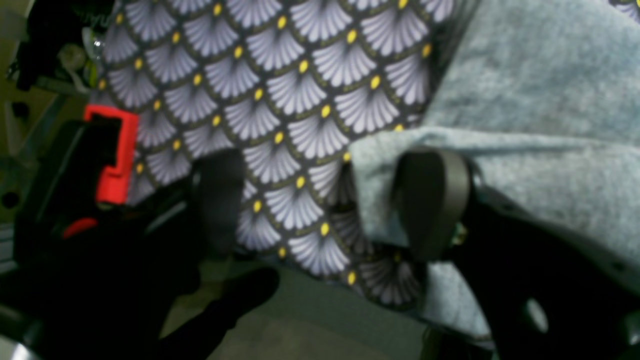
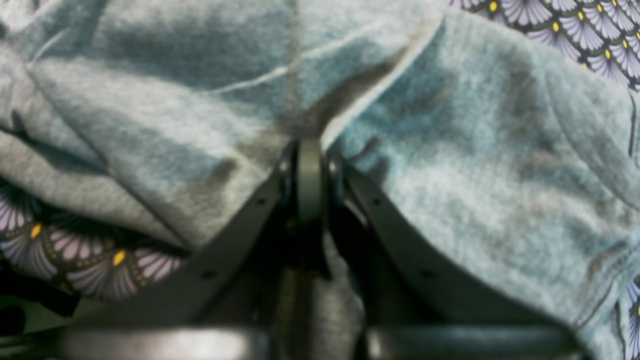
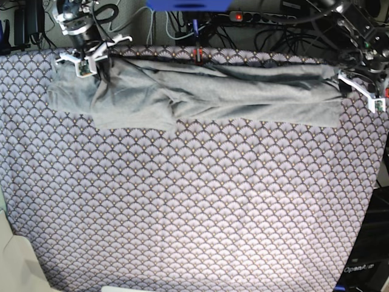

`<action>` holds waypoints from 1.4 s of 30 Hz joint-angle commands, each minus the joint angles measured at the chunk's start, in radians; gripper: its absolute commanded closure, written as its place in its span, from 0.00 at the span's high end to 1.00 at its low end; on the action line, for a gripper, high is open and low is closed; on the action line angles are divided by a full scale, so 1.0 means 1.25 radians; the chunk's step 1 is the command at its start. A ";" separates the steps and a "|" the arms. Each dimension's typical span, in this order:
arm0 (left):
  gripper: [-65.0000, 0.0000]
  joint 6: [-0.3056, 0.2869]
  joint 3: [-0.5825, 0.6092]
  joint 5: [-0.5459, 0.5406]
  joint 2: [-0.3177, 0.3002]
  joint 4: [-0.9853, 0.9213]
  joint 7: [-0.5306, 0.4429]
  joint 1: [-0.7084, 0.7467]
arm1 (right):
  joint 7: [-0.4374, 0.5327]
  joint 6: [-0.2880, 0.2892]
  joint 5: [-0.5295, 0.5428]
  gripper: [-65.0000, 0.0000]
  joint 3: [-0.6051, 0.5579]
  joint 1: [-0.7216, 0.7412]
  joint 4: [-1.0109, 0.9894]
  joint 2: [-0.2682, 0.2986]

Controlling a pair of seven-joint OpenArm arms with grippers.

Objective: Fold the T-shirt properly
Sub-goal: 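Pinch the folded shirt end with the right gripper and hold, then pull the shirt end with the right gripper toward the robot base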

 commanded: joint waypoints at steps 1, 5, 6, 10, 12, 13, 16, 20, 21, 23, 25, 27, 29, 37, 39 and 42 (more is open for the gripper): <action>0.74 0.004 -0.003 -0.007 -0.013 0.014 -0.013 -0.005 | 0.024 -0.003 0.009 0.00 0.003 -0.007 0.020 0.003; 0.74 0.004 -0.003 -0.007 -0.014 0.014 -0.013 -0.005 | 0.024 -0.003 0.012 0.00 0.004 -0.020 0.051 0.003; 0.74 0.004 -0.003 -0.007 -0.014 0.014 -0.013 -0.005 | 0.024 -0.003 0.012 0.00 0.004 -0.023 0.054 0.003; 0.74 0.004 -0.003 -0.007 -0.014 0.014 -0.013 -0.005 | 0.025 -0.003 0.012 0.00 0.004 -0.028 0.056 0.003; 0.74 0.004 -0.003 -0.007 -0.014 0.014 -0.013 -0.005 | 0.025 -0.003 0.012 0.00 0.014 -0.029 0.054 0.003; 0.74 0.004 -0.003 -0.007 -0.014 0.014 -0.013 -0.005 | 0.026 -0.003 0.014 0.00 0.025 -0.029 0.054 0.003; 0.74 0.004 -0.003 -0.006 -0.019 0.013 -0.013 -0.005 | 0.041 -0.003 0.028 0.00 0.042 -0.029 0.053 0.003; 0.74 0.004 -0.003 -0.006 -0.024 0.013 -0.013 -0.005 | 0.099 -0.003 0.084 0.00 0.086 -0.044 0.048 0.003; 0.74 0.004 -0.003 -0.006 -0.024 0.013 -0.013 -0.005 | 0.112 -0.003 0.089 0.00 0.089 -0.047 0.048 0.003; 0.74 0.004 -0.003 -0.006 -0.024 0.013 -0.013 -0.005 | 0.134 -0.003 0.087 0.00 0.095 -0.060 0.038 0.003; 0.74 0.004 -0.003 -0.006 -0.024 0.013 -0.013 -0.005 | 0.160 -0.003 0.087 0.00 0.100 -0.062 0.022 0.003; 0.74 0.004 -0.003 -0.006 -0.024 0.013 -0.013 -0.005 | 0.188 -0.003 0.087 0.00 0.115 -0.068 0.001 0.003; 0.74 0.004 -0.003 -0.006 -0.024 0.013 -0.013 -0.005 | 0.225 -0.003 0.087 0.00 0.122 -0.072 -0.023 0.003; 0.74 0.004 -0.003 -0.006 -0.024 0.013 -0.013 -0.001 | 0.343 -0.003 0.085 0.00 0.150 -0.079 -0.107 0.003; 0.74 0.004 -0.003 -0.006 -0.024 0.013 -0.013 0.000 | 0.359 -0.003 0.084 0.00 0.149 -0.090 -0.113 0.003; 0.74 0.004 -0.003 -0.006 -0.024 0.013 -0.013 0.001 | 0.372 -0.003 0.084 0.00 0.144 -0.101 -0.115 0.003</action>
